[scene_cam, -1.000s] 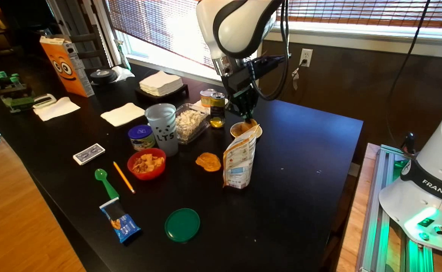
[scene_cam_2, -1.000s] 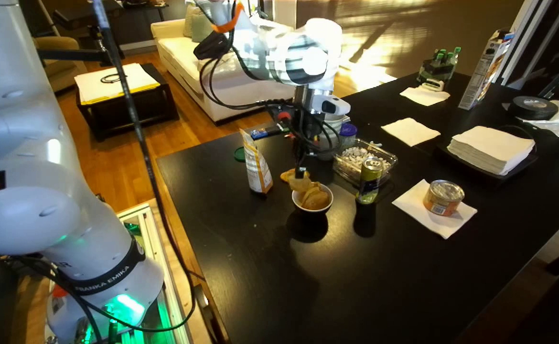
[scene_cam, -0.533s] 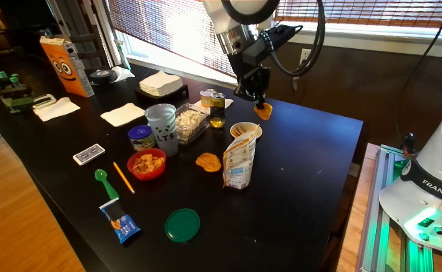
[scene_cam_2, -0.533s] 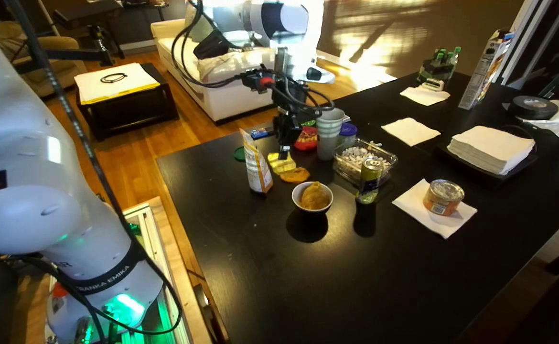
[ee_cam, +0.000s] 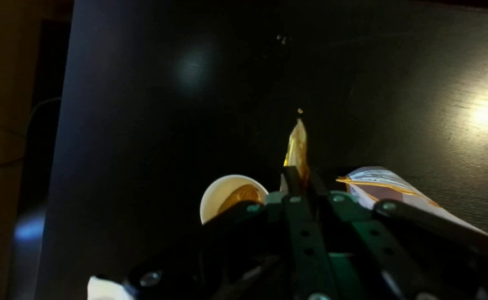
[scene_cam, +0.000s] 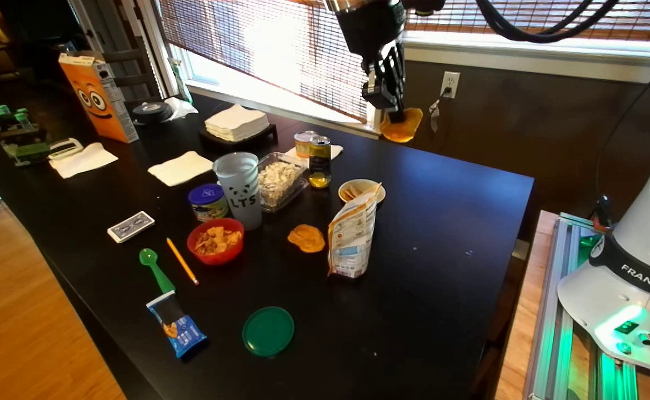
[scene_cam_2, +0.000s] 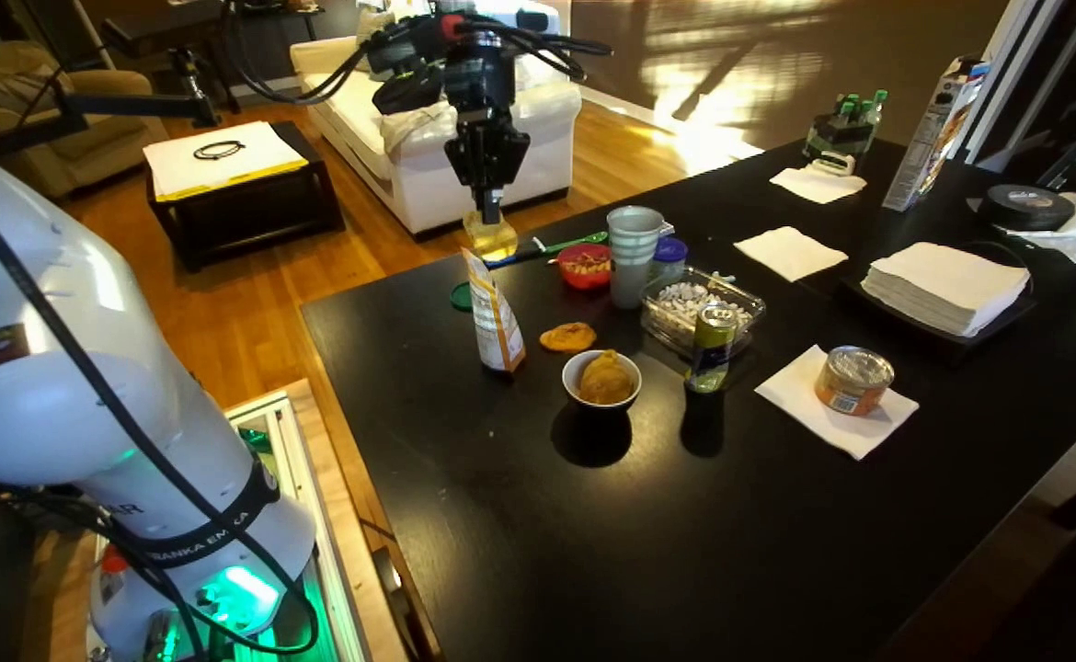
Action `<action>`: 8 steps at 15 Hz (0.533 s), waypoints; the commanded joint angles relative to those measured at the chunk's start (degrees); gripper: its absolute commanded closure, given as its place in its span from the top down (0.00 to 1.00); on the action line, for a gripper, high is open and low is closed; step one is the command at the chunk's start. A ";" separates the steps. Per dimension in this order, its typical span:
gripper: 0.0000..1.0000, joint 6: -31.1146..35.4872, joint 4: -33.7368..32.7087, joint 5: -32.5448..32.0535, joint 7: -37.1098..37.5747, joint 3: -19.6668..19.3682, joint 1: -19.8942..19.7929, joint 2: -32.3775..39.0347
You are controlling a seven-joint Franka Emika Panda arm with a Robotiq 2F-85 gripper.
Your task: Pick up an object and place it in a paper plastic bag and it did this smoothly
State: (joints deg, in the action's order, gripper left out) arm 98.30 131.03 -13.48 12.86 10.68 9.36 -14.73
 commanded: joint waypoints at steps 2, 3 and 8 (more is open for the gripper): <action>0.01 -1.10 -2.86 -1.40 -10.80 1.90 2.30 -0.84; 0.01 -0.71 -3.42 -1.60 -12.87 2.33 2.81 -0.30; 0.06 0.58 -3.42 -1.10 -16.92 3.40 4.01 -0.10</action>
State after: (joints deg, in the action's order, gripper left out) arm 99.00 127.70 -14.61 -4.21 14.23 13.22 -14.87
